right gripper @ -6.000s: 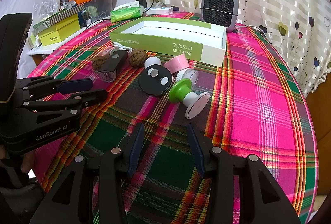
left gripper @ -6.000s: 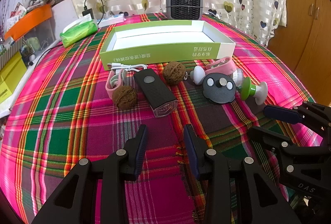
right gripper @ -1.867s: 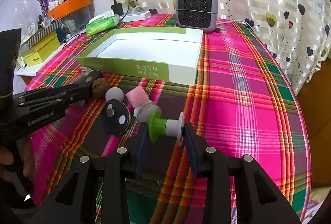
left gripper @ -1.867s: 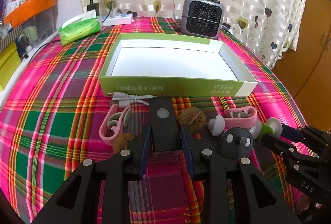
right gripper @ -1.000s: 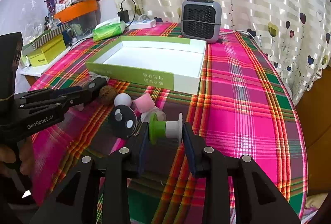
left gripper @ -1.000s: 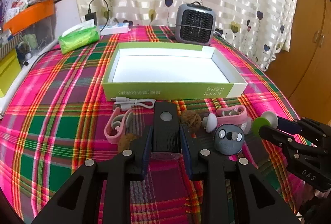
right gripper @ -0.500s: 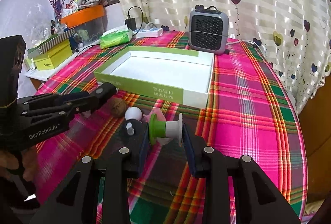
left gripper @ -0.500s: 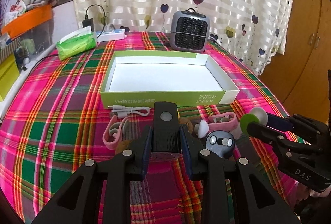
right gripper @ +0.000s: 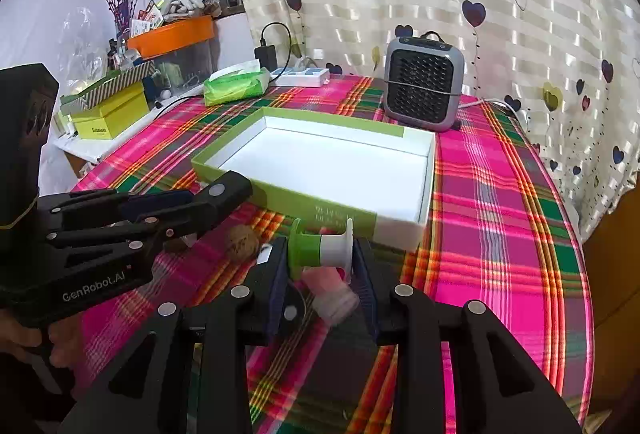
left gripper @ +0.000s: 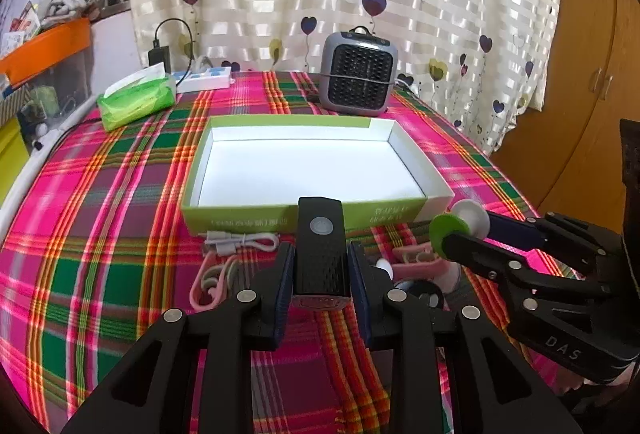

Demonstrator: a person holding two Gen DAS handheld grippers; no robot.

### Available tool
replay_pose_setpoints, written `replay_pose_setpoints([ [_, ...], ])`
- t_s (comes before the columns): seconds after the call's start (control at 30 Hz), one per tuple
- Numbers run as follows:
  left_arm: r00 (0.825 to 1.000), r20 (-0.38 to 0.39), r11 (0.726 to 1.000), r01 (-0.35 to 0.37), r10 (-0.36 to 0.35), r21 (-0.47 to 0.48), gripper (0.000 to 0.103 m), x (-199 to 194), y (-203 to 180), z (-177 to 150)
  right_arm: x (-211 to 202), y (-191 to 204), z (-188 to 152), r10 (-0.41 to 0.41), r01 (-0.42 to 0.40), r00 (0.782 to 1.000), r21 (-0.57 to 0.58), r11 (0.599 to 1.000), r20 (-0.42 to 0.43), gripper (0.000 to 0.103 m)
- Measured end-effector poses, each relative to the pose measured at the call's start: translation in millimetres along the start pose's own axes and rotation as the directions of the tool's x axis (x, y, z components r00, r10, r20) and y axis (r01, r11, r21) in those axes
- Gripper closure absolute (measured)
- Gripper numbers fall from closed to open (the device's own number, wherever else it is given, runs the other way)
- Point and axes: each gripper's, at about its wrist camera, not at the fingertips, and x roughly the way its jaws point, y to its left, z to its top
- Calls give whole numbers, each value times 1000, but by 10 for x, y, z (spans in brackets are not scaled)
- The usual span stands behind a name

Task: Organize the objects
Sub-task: 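Carry both held items into the white box and open both tools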

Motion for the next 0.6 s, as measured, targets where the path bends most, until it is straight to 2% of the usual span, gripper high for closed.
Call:
replay_pose_setpoints([
  [0.6, 1000, 5, 1000, 2, -2, 19, 78, 248, 42, 354, 380, -56, 338, 15, -15, 1000, -18, 1000, -15, 69],
])
